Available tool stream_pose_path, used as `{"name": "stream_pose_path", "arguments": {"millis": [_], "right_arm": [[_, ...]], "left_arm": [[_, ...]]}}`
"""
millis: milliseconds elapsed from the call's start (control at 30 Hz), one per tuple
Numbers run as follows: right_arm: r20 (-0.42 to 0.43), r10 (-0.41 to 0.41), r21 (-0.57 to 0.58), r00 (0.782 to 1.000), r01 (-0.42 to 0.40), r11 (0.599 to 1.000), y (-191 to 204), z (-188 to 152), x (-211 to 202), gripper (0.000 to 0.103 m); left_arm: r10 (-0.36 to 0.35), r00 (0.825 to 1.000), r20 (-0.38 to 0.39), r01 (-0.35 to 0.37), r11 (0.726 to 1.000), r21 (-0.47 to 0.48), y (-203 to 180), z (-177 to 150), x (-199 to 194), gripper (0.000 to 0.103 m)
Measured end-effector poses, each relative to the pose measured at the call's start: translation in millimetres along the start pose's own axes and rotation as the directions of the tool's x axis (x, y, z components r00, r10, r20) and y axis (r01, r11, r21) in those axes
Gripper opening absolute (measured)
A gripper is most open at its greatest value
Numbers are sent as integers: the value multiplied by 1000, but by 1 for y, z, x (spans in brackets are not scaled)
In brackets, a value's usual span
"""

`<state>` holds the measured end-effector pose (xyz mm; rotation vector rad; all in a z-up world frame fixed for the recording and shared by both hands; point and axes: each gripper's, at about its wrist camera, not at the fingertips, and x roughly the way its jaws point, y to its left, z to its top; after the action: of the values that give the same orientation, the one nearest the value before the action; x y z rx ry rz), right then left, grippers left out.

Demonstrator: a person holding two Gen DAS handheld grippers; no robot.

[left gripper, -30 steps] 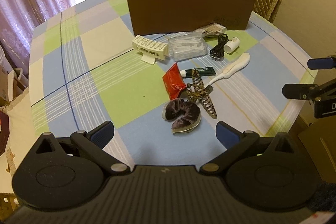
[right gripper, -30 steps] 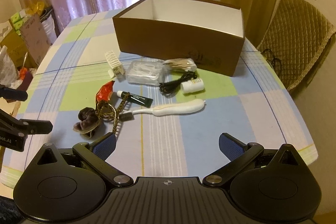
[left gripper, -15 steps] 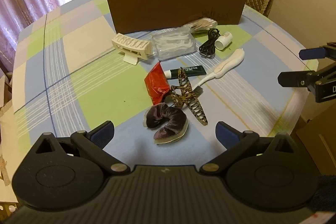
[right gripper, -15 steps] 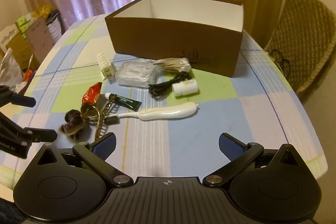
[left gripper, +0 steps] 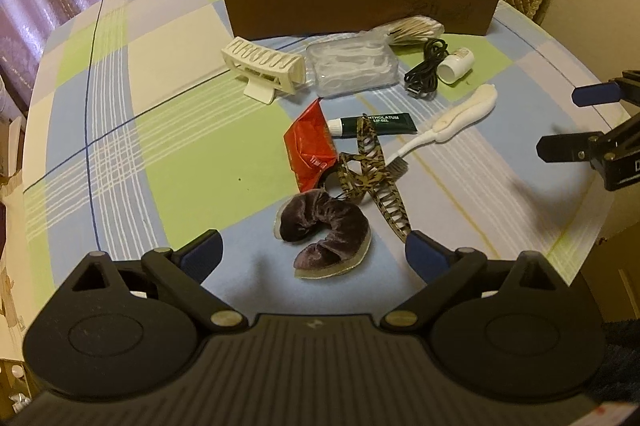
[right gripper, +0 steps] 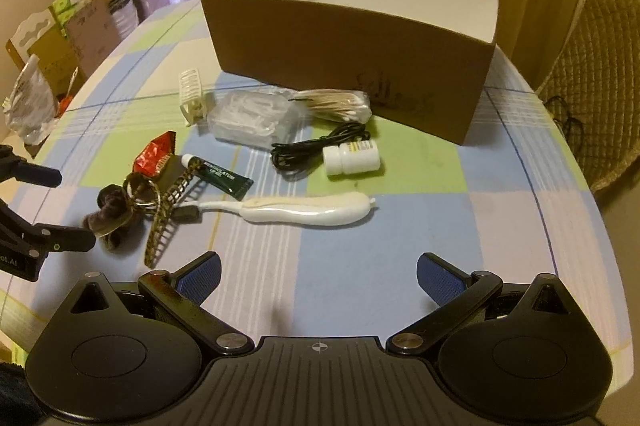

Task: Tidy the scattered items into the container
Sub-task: 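Move the left tool toward the brown scrunchie, then grasp the brown scrunchie with the left tool while the right tool grasps the white toothbrush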

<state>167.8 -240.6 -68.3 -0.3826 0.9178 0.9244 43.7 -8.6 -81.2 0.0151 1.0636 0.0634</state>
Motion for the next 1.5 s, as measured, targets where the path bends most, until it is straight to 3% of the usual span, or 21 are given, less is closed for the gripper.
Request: {"name": "stream_pose_path", "arguments": {"millis": [200,467,567,667,733,833,1033,1067,1133,1200,1333,1467,1500], "right_arm": [[-16,6,3,1000,-6,1000,-10,4,8,101],[-22,13,-25,1000,-13,1000,-16,5,12,101],[-30,16,-44,999,-17,999,-16,4,14,101],[-36,20,-63,999,-22,998,-16,4,16,101],[-33,25,-84,999,-28,996,-16,4,17,101],[-27,40,-127,999,-43,991,-14,5,19,101],[-4,121,-300,993,-117,947,-3,11,29,100],[1,141,-337,990,-132,932,0,13,31,97],[-1,178,-398,984,-164,902,4,19,38,78],[-28,217,-446,976,-206,871,8,24,49,74],[-93,249,-540,964,-259,801,16,31,70,51],[-151,267,-587,952,-304,751,17,32,81,43],[-171,273,-591,947,-320,740,17,31,81,35]], "left_arm": [[-11,1000,-12,11,1000,-11,0,-3,13,74],[-14,1000,5,14,1000,-4,-1,-4,23,70],[-19,1000,11,19,1000,0,-2,-3,27,63],[-15,1000,15,15,1000,2,-3,-2,32,47],[-17,1000,21,17,1000,10,-4,-4,31,32],[-28,999,30,28,1000,2,-1,-9,27,19],[3,1000,19,-2,998,-55,12,-19,18,17],[13,1000,17,-12,998,-66,15,-20,16,17],[31,999,14,-29,995,-90,21,-22,14,17],[48,999,8,-46,993,-113,27,-25,12,16],[68,998,-3,-68,987,-148,35,-29,10,16],[73,997,-11,-74,981,-179,38,-33,9,16],[74,997,-12,-75,980,-183,38,-33,8,16]]}}
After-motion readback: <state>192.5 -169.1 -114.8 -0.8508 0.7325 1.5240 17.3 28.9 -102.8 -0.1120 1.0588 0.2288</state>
